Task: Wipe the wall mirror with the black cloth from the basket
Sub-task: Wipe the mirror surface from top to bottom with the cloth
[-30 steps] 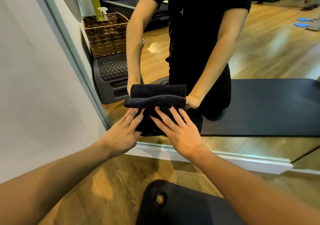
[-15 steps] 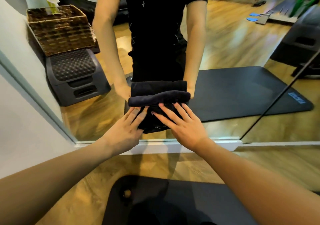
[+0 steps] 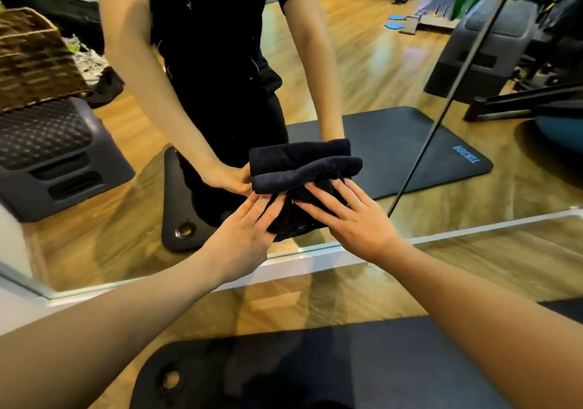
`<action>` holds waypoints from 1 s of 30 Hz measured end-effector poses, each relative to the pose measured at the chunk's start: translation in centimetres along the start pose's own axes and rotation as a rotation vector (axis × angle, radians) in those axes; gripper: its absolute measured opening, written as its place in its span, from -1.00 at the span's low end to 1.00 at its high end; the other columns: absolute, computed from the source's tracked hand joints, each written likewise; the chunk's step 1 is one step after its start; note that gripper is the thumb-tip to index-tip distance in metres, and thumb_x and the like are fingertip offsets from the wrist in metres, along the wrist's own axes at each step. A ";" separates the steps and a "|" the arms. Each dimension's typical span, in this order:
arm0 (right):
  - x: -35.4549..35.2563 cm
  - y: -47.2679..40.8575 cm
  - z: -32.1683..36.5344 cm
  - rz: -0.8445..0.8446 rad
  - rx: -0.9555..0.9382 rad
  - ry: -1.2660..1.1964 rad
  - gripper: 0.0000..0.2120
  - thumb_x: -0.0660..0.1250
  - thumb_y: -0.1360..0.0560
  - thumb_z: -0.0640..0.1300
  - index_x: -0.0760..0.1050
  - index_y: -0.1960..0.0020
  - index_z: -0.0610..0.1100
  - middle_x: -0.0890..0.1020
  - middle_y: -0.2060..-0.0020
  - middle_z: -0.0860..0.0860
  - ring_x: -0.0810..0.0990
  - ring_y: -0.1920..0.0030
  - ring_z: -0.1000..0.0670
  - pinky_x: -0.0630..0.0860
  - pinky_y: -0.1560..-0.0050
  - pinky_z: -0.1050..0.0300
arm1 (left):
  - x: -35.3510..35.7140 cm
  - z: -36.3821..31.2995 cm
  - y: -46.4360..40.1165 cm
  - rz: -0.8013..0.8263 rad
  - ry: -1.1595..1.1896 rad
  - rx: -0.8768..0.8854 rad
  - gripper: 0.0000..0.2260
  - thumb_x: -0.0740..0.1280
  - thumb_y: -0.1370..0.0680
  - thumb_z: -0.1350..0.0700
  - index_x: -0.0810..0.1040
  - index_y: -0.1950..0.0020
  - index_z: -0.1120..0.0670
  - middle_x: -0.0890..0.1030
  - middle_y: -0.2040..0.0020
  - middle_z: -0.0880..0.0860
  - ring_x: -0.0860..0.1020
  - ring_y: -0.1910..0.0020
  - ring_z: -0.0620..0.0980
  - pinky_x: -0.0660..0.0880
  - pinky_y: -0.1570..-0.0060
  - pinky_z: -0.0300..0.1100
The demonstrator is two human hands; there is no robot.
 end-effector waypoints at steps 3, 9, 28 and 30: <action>0.3 2.0 -2.5 -0.004 0.001 0.025 -0.21 0.34 -0.54 -0.24 0.09 -0.66 0.08 0.11 -0.64 -0.01 0.18 -0.56 -0.24 0.11 -0.61 -0.21 | -0.6 -1.5 -2.8 -0.071 0.038 -0.010 -0.61 0.43 -0.48 0.10 0.62 -0.25 0.26 0.24 -0.47 0.40 0.30 -0.46 0.44 0.28 -0.46 0.34; 0.9 6.3 -7.3 -0.018 0.015 0.046 -0.20 0.37 -0.53 -0.23 0.10 -0.65 0.09 0.15 -0.63 -0.03 0.29 -0.49 -0.27 0.13 -0.60 -0.23 | -0.4 -4.7 -8.1 -0.234 0.067 0.034 -0.60 0.31 -0.57 0.08 0.56 -0.34 0.27 0.23 -0.51 0.40 0.32 -0.48 0.41 0.28 -0.47 0.32; 5.8 11.5 -7.2 -0.096 0.232 -0.104 -0.49 0.18 -0.61 -0.23 0.18 -0.52 -0.01 0.29 -0.44 -0.19 0.32 -0.39 -0.38 0.43 -0.31 -0.42 | 4.9 -10.2 -11.4 -0.231 0.012 0.095 -0.66 0.14 -0.59 0.20 0.71 -0.14 0.12 0.29 -0.48 0.34 0.37 -0.43 0.36 0.15 -0.55 0.26; 6.5 12.0 -6.9 -0.084 0.243 -0.105 -0.51 0.15 -0.62 -0.25 0.21 -0.51 -0.02 0.30 -0.43 -0.19 0.34 -0.37 -0.37 0.44 -0.31 -0.42 | 5.4 -10.4 -11.2 -0.232 0.043 0.092 -0.64 0.13 -0.58 0.21 0.70 -0.15 0.16 0.31 -0.46 0.33 0.43 -0.40 0.36 0.17 -0.53 0.27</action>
Point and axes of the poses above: each hand's wrist, its own y-axis away from the middle knuckle, its own x-axis out of the palm, z = x × y, the point moved 10 cm from there along -y, towards the middle knuckle
